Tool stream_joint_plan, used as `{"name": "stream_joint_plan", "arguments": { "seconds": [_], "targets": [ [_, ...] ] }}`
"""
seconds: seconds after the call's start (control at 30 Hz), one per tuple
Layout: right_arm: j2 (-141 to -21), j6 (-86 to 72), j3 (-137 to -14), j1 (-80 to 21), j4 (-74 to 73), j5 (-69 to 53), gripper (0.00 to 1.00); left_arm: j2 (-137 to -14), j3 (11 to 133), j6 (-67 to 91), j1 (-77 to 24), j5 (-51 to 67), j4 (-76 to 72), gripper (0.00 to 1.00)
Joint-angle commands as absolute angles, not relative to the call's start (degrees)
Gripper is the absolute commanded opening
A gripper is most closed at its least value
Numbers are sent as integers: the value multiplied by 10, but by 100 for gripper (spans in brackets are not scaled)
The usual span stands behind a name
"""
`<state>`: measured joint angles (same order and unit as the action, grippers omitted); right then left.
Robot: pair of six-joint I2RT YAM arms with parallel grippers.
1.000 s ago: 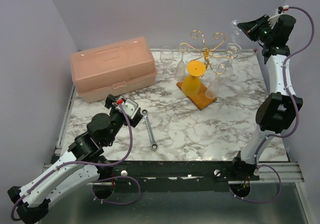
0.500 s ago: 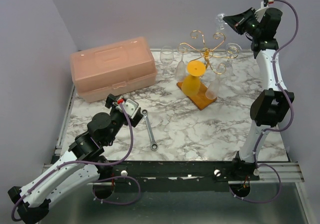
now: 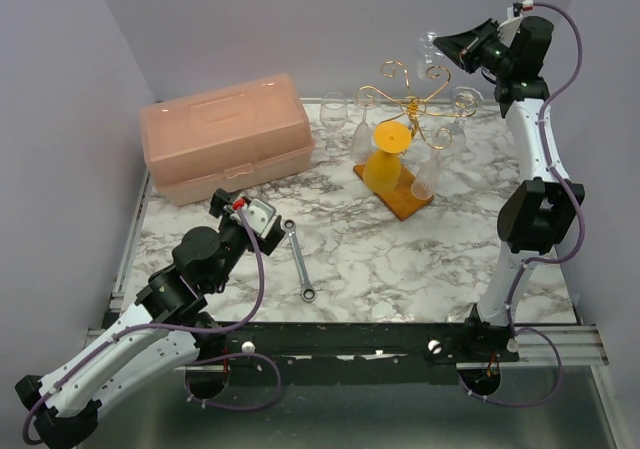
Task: Place the wine glass upside down on the wine glass rack
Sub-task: Turn the wine glass upside down at the wine rack.
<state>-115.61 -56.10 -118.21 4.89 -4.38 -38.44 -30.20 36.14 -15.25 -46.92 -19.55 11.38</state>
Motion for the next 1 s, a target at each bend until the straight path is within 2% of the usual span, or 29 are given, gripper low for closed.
{"name": "stream_joint_plan", "arguments": {
  "seconds": [0.0, 0.63, 0.97],
  "targets": [
    [-1129, -576, -1180, 44, -51, -396, 0, -293, 357, -156, -465, -179, 102, 99],
    [-1119, -571, -1191, 45, -84, -424, 0, -288, 357, -155, -466, -176, 102, 99],
    [-1142, -524, -1241, 45, -116, -461, 0, -294, 355, -156, -464, -176, 101, 99]
  ]
}}
